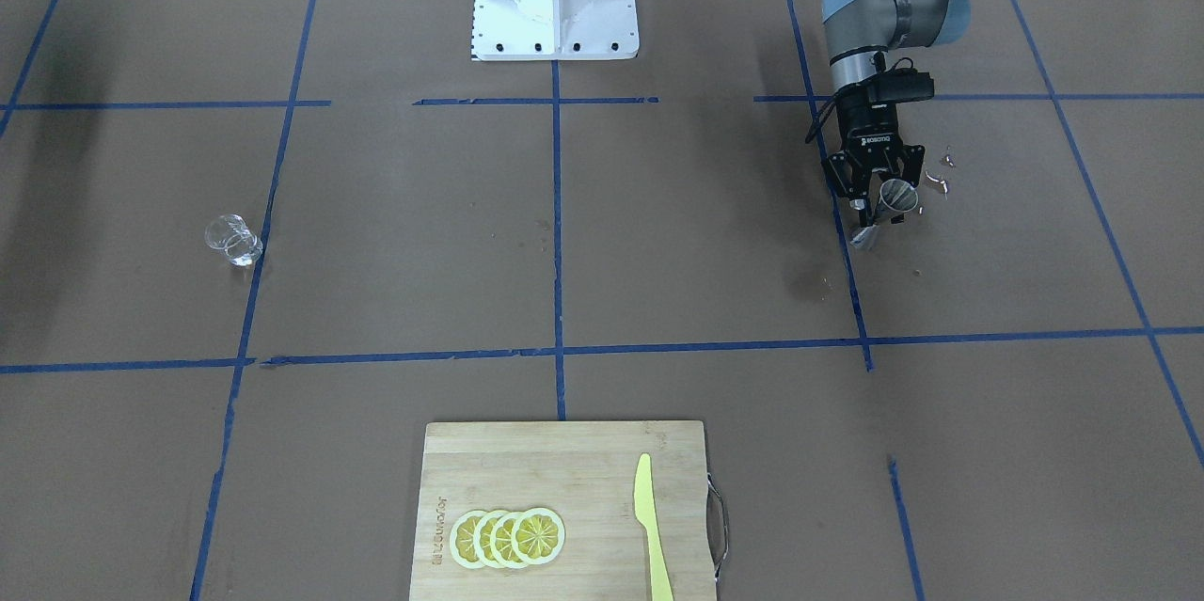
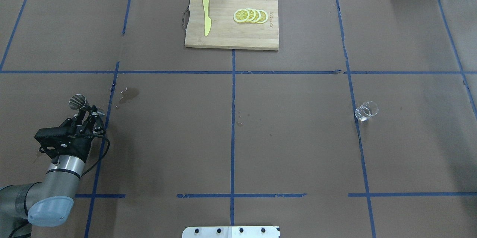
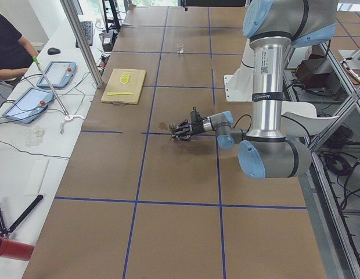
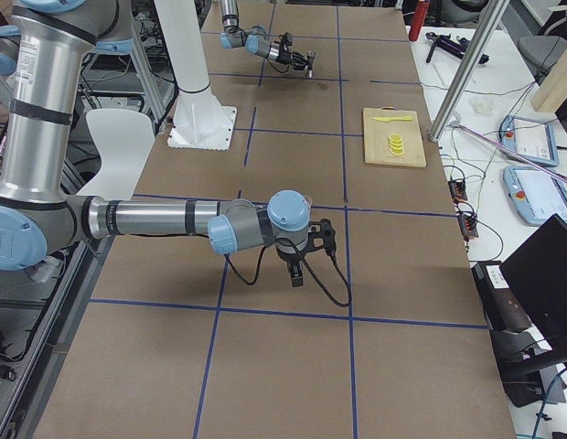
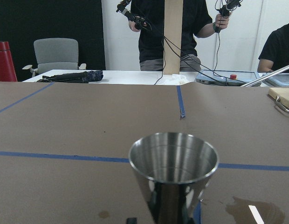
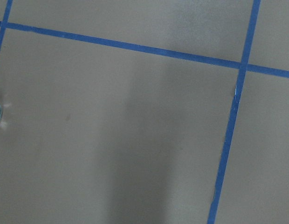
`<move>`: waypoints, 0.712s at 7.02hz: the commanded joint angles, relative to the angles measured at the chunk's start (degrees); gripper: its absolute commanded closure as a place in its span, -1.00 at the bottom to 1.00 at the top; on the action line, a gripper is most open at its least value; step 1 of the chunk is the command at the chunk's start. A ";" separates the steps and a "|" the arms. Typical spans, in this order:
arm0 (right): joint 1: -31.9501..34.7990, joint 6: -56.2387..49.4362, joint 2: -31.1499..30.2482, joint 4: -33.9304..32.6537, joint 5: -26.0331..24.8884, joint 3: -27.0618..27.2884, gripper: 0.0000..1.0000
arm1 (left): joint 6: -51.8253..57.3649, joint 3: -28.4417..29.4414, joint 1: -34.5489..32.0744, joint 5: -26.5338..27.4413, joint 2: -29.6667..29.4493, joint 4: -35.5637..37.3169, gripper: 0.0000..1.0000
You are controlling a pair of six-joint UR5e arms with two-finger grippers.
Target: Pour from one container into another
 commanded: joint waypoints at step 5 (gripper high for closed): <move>0.00 0.00 0.00 0.00 0.00 0.01 -1.00 | 0.77 -0.79 0.01 0.50 -0.17 -2.00 1.00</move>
